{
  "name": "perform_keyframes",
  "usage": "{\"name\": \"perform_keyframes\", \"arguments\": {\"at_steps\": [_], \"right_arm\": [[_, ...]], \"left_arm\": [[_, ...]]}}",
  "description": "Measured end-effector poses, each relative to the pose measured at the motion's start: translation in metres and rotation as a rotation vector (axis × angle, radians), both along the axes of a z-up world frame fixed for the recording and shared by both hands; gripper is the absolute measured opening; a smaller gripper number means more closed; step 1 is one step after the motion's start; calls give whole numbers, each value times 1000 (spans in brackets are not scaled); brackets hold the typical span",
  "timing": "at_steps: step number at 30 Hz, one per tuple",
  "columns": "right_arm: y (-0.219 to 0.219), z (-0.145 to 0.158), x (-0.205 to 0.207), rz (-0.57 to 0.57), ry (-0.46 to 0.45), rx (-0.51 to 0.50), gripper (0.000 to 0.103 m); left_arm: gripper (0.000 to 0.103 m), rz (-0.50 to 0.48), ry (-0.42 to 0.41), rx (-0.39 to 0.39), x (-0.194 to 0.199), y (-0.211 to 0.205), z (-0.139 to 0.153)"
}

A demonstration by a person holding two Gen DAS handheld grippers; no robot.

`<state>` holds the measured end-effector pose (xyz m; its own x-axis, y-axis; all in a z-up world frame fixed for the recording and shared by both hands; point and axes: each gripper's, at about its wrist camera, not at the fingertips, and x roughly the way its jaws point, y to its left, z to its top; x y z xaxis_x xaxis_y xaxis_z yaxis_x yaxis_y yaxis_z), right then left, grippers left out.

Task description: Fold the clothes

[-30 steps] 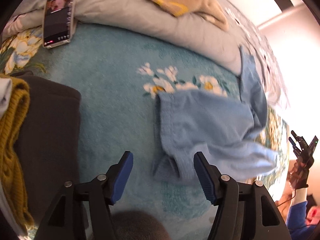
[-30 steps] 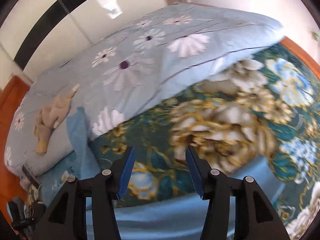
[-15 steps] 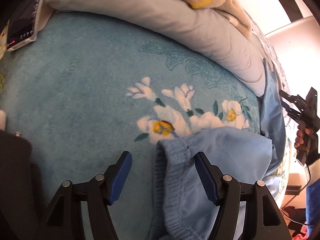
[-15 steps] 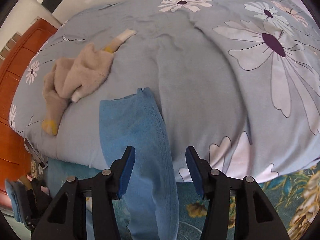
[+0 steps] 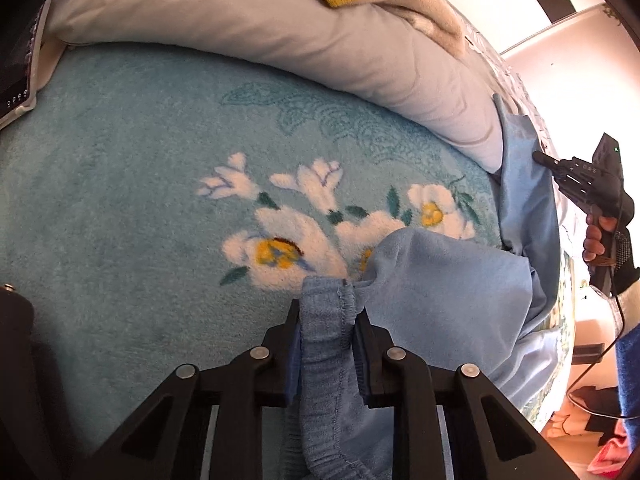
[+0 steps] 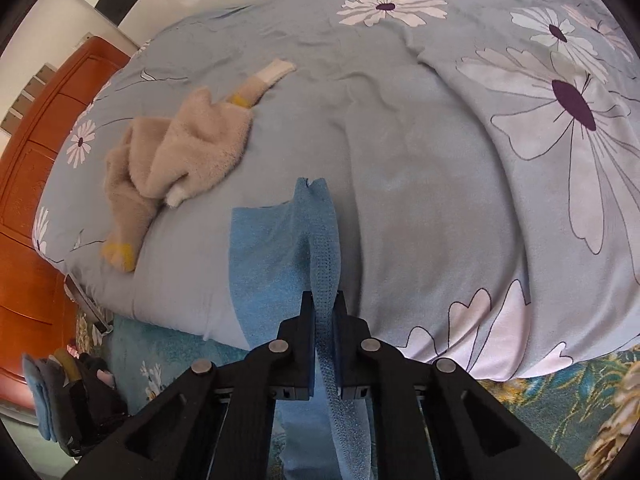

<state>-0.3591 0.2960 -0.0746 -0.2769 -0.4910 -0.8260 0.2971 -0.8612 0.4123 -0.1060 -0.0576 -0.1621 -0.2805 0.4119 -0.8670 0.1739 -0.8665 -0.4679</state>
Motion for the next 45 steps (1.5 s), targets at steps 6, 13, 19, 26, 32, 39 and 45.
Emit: {"name": "perform_keyframes", "arguments": {"at_steps": [6,13,19,26,32,39,45], "right_arm": [[47,61,8,-95,172,-72,6],[154,41,25,-345,185,-95,4],[244,23,40,-555,190,-114,2],[271,-19,62,-618,84,-128,2],[272,0,88,-565,96,-91,2],[294,16,174,-585,72,-63,3],[340,5,267,-716,-13,-35,3]], "left_arm": [[23,44,166,-33,-2,-11,54],[23,37,274,-86,-35,-9,90],[23,68,118,-113,-69,-14,46],[25,164,9,-42,-68,-29,18],[49,153,13,-11,-46,-27,35],[63,176,9,16,14,-31,48],[63,105,-71,16,33,-23,31]]}}
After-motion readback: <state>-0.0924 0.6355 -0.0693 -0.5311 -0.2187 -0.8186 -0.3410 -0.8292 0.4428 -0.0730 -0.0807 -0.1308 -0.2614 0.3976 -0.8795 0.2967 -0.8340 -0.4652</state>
